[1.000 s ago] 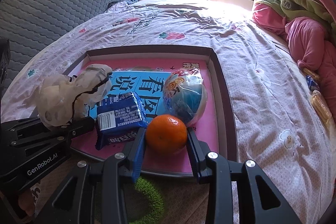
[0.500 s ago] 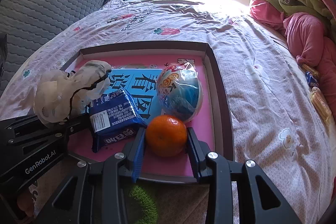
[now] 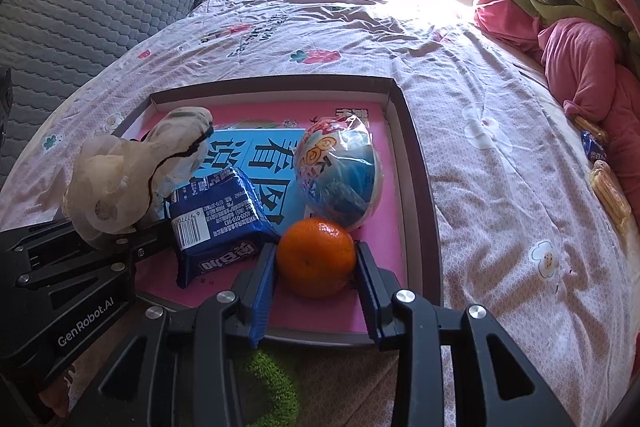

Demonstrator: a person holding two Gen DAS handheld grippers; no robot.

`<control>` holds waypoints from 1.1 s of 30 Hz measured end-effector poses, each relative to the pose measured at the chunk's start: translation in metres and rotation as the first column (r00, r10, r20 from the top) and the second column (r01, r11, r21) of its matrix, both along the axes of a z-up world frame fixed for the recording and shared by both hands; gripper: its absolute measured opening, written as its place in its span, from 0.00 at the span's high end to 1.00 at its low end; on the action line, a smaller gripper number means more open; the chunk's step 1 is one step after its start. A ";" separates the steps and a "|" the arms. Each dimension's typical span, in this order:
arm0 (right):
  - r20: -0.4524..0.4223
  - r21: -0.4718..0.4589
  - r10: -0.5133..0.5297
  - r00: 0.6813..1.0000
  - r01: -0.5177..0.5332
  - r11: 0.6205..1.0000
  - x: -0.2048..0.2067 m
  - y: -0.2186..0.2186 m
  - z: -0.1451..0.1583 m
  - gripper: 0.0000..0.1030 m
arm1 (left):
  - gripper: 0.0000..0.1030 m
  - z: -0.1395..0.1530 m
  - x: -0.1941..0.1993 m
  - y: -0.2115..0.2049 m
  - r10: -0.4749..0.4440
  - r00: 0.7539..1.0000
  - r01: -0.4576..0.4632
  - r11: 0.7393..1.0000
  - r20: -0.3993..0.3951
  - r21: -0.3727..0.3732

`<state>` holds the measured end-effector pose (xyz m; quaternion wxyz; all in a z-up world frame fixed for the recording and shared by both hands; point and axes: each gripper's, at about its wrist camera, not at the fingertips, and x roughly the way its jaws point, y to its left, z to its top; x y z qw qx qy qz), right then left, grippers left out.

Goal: Organize objects
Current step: 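Lower the orange into the tray and open right tool while left tool releases the bag, then withdraw both open tools from the tray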

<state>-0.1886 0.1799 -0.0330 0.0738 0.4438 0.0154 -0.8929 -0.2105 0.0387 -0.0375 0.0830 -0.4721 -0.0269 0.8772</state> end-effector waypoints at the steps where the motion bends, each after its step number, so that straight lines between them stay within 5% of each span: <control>1: 0.003 -0.004 -0.002 1.000 0.002 1.000 0.000 0.001 0.000 0.63 | 0.85 0.000 0.000 0.001 -0.002 1.000 0.002 1.000 0.001 0.000; 11: 0.003 -0.018 -0.031 1.000 0.031 0.999 0.003 0.009 0.005 0.55 | 0.85 0.001 0.004 0.008 -0.014 1.000 0.014 1.000 0.011 -0.013; 33: -0.022 -0.044 -0.048 0.999 0.047 0.998 0.021 0.019 0.021 0.54 | 0.81 0.013 0.017 0.004 -0.014 1.000 0.014 0.999 0.007 0.039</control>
